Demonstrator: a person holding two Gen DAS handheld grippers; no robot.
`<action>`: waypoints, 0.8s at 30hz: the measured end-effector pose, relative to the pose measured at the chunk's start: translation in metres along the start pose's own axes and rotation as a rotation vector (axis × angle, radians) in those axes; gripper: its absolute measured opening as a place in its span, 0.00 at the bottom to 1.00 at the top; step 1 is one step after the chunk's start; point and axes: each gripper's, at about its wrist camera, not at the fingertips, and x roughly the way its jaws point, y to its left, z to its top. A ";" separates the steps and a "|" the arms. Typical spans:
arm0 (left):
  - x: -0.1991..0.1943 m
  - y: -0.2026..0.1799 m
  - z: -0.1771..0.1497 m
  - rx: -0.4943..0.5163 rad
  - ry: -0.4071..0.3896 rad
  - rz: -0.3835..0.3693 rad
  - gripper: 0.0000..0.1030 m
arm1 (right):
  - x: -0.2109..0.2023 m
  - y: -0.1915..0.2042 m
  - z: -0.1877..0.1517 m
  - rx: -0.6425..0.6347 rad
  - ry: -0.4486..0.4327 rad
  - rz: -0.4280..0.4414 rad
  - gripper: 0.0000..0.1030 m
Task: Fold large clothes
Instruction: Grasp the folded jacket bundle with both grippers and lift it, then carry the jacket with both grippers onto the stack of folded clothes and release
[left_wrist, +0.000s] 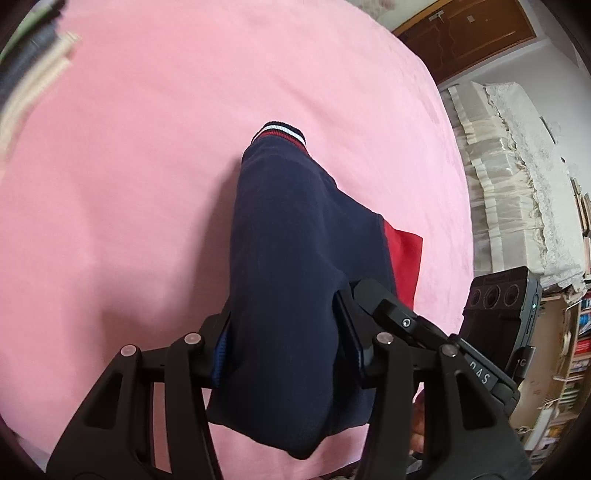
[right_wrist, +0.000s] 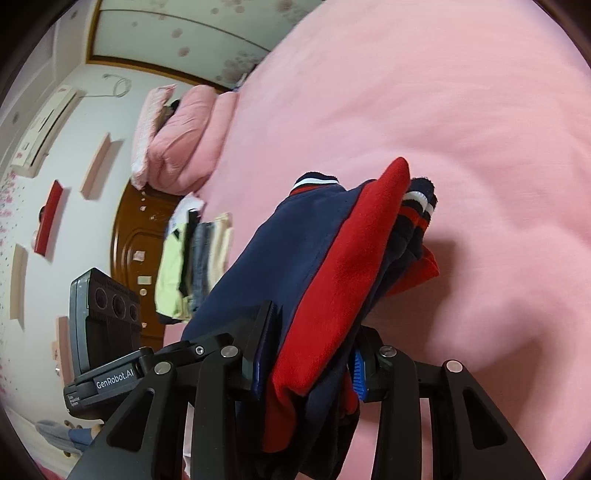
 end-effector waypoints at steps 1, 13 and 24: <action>-0.014 0.010 0.006 0.008 -0.009 0.012 0.45 | 0.009 0.016 -0.004 -0.008 0.001 0.014 0.35; -0.232 0.168 0.091 0.051 -0.162 0.146 0.45 | 0.155 0.240 -0.039 -0.126 0.038 0.192 0.35; -0.371 0.316 0.161 0.016 -0.405 0.229 0.45 | 0.306 0.436 -0.052 -0.276 0.058 0.357 0.35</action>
